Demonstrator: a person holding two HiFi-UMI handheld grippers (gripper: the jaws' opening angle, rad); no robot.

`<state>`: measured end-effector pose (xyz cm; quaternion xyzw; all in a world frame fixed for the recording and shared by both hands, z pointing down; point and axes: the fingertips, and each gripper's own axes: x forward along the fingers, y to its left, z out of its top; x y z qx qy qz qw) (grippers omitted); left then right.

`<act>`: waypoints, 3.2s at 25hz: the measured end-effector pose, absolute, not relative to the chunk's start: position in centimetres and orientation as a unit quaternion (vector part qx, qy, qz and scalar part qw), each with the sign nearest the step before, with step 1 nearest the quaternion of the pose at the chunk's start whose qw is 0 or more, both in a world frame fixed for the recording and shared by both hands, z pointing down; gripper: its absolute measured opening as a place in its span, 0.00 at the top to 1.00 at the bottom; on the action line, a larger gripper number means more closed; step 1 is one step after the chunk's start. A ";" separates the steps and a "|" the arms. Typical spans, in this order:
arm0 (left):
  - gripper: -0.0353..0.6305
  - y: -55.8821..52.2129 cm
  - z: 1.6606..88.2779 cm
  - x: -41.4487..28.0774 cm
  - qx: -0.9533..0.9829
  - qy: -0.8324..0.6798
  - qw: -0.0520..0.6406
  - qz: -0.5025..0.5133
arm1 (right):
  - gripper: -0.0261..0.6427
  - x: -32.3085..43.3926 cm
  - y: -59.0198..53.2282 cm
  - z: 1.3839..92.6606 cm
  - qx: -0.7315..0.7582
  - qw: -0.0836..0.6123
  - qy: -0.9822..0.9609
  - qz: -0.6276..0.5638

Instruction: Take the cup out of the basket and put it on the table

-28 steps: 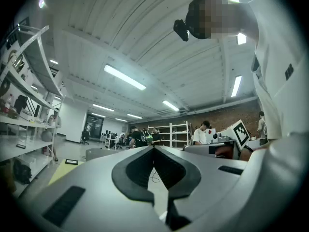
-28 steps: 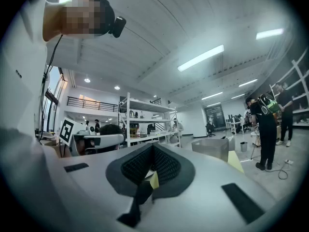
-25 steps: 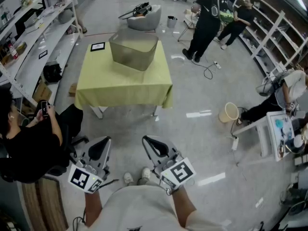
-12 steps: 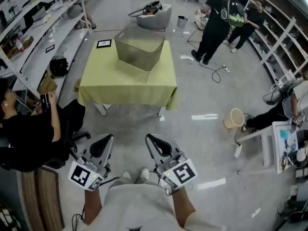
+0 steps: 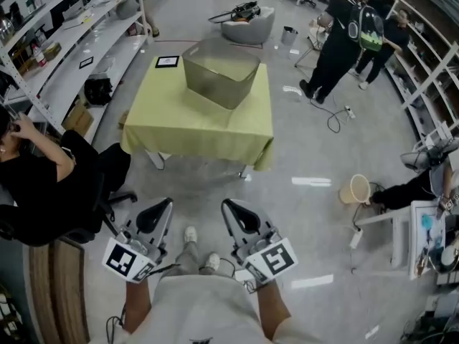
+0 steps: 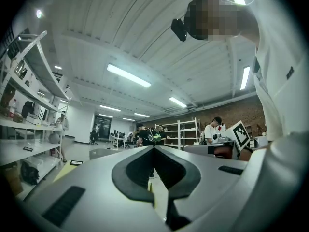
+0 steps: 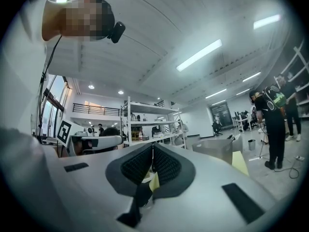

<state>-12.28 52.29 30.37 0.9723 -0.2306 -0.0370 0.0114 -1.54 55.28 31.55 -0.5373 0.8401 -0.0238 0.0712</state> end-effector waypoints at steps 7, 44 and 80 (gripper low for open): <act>0.95 47.9 31.0 -10.2 0.973 -0.226 0.016 -0.038 | 0.94 0.6 51.1 32.9 -0.542 0.053 0.838 -0.031; 0.95 23.0 33.3 -5.0 0.983 -0.178 0.035 -0.034 | 0.94 4.2 26.5 32.7 -0.585 0.036 0.810 -0.008; 0.95 2.4 34.4 4.7 0.982 -0.186 0.030 -0.017 | 0.94 13.9 5.6 34.5 -0.579 0.039 0.814 -0.026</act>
